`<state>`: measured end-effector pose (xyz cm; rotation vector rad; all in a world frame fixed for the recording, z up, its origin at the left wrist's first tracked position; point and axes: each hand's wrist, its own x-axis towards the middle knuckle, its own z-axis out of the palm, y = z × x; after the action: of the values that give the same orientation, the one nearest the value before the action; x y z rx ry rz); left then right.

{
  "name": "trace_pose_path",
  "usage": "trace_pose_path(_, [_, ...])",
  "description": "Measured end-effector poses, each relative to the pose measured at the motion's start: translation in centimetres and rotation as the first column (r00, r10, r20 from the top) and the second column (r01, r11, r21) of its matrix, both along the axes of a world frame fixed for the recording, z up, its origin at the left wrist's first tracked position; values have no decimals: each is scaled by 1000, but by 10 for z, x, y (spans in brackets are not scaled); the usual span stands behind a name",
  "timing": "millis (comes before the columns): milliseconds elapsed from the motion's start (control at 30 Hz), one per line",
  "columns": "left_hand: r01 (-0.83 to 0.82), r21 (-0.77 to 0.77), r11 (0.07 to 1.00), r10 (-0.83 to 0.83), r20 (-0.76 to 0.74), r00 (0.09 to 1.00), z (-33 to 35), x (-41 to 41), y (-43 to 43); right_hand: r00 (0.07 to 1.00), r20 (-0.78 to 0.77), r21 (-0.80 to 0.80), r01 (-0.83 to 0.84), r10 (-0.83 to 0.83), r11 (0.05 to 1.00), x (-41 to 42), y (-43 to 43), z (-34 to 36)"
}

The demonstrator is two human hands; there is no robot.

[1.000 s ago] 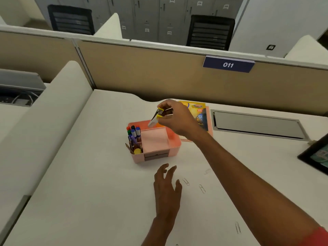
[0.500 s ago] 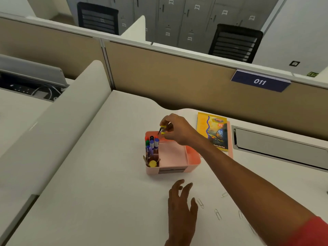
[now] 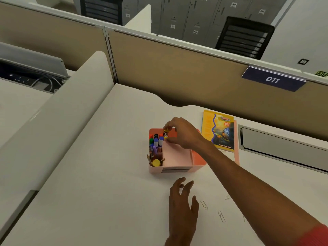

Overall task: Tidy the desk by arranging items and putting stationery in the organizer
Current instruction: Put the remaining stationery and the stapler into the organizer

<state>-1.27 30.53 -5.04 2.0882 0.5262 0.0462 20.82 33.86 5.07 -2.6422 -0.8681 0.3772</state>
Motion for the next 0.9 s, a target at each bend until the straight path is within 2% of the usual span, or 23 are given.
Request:
trace_pose_path(133, [-21,-7,1000,21,-10,1000,1,-1,1,976,192,-175,-64,98,983,-3,-3,5])
trace_pose_path(367, [-35,-11,999,35,4,999,8,-3,0,932,335,-276,-42,137,960,-17,-6,-2])
trace_pose_path(633, [-66,14,998,66,-5,998,16,-4,1,955,293,-160,94,-44,983,-43,-32,5])
trace_pose_path(767, [-17,35,999,18,-22,1000,24,1,-1,951,221,23,216,-216,976,-72,-66,11])
trace_pose_path(900, [27,48,998,-27,12,1000,30,1,-14,905,97,205,388,-413,899,-114,-111,1])
